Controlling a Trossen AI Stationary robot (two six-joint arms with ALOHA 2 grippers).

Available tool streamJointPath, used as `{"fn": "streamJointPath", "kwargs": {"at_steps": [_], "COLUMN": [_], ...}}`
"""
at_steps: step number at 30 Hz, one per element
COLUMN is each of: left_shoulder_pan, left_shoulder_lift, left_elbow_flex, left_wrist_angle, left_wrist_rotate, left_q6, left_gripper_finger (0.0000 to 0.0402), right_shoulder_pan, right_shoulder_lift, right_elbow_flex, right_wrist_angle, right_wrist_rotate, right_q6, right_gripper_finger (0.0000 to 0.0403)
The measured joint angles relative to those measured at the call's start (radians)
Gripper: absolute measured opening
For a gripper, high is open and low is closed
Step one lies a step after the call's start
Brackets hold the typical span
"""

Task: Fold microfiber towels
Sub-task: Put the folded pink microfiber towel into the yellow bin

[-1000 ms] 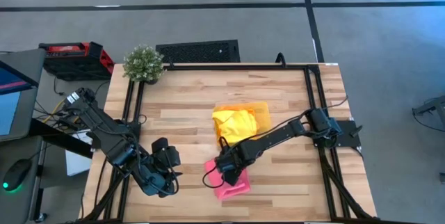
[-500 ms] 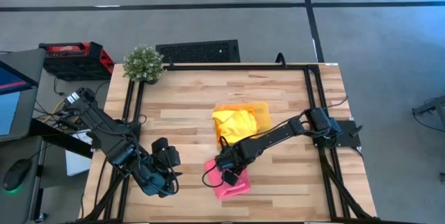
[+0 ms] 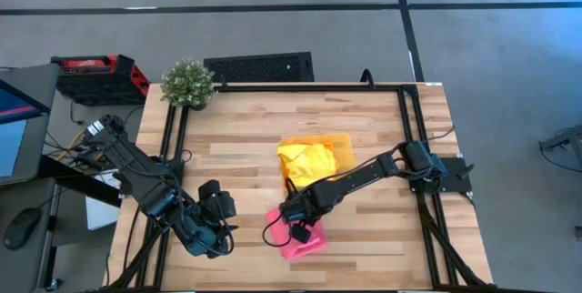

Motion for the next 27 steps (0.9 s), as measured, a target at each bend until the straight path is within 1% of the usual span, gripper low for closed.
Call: {"fn": "streamJointPath", "kwargs": {"at_steps": [3,12,19,27], "left_shoulder_pan": [0.0,0.0,0.0,0.0], "left_shoulder_lift": [0.0,0.0,0.0,0.0], "left_elbow_flex": [0.0,0.0,0.0,0.0], "left_wrist_angle": [0.0,0.0,0.0,0.0], "left_wrist_rotate": [0.0,0.001,0.002,0.002], "left_q6": [0.001,0.004,0.023,0.026], "left_gripper_finger": [0.0157,0.0157,0.0157,0.0157], "right_shoulder_pan": [-0.001,-0.009,-0.017,-0.066], "right_shoulder_lift": [0.0,-0.002,-0.003,-0.004], "right_elbow_flex": [0.027,0.138,0.225,0.325], "right_wrist_angle": [-0.025,-0.227,-0.377,-0.535], "right_wrist_rotate": [0.026,0.111,0.21,0.324], "right_q6": [-0.005,-0.073,-0.122,-0.216], "right_gripper_finger": [0.0004,0.0002,0.0001,0.0001]}}
